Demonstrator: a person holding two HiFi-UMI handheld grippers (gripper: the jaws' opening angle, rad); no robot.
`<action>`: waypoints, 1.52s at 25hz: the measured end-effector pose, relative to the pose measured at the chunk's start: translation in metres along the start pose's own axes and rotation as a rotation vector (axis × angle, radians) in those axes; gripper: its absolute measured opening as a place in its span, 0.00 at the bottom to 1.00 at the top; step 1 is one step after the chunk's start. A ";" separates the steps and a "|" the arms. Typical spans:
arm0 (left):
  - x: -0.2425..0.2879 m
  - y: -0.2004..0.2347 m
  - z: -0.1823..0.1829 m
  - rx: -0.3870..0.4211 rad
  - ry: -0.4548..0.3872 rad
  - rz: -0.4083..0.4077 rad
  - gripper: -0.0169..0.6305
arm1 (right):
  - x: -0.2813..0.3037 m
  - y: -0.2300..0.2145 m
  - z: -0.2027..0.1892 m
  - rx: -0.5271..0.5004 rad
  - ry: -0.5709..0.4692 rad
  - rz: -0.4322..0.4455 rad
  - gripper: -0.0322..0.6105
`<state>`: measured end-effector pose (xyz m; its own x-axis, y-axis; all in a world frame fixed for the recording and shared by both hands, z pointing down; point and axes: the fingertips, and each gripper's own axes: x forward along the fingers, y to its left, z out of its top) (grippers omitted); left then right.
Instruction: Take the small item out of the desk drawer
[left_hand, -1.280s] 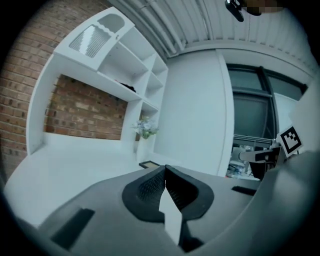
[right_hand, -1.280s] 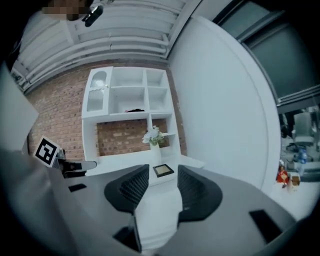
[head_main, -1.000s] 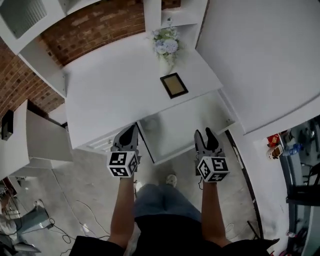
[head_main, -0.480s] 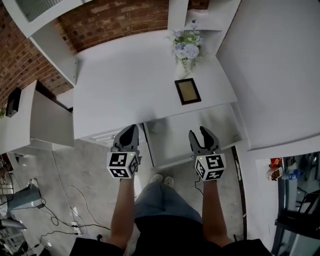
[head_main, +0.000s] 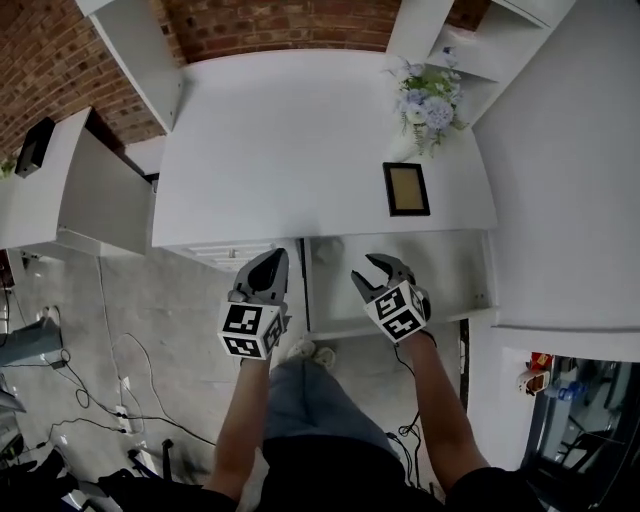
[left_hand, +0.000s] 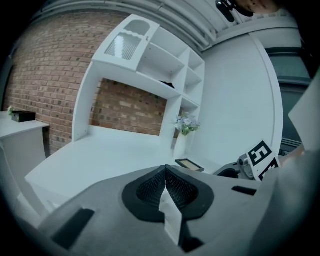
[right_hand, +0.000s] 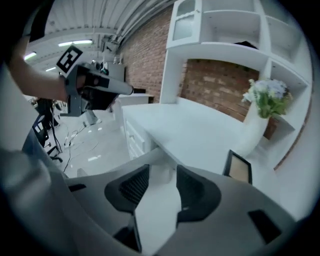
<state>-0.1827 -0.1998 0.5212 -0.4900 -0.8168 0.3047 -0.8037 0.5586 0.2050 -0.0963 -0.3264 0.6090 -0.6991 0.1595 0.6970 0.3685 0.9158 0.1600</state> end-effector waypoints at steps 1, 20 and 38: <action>-0.001 0.001 -0.004 -0.003 0.003 0.002 0.04 | 0.010 0.003 -0.003 -0.025 0.021 0.024 0.30; -0.011 0.016 -0.075 -0.091 0.099 0.041 0.04 | 0.140 0.018 -0.050 0.094 0.156 0.157 0.46; -0.018 0.017 -0.097 -0.094 0.146 0.043 0.04 | 0.185 0.017 -0.066 0.027 0.185 0.153 0.48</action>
<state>-0.1546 -0.1616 0.6093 -0.4640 -0.7659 0.4452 -0.7446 0.6094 0.2725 -0.1788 -0.3061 0.7870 -0.5114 0.2293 0.8282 0.4430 0.8961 0.0254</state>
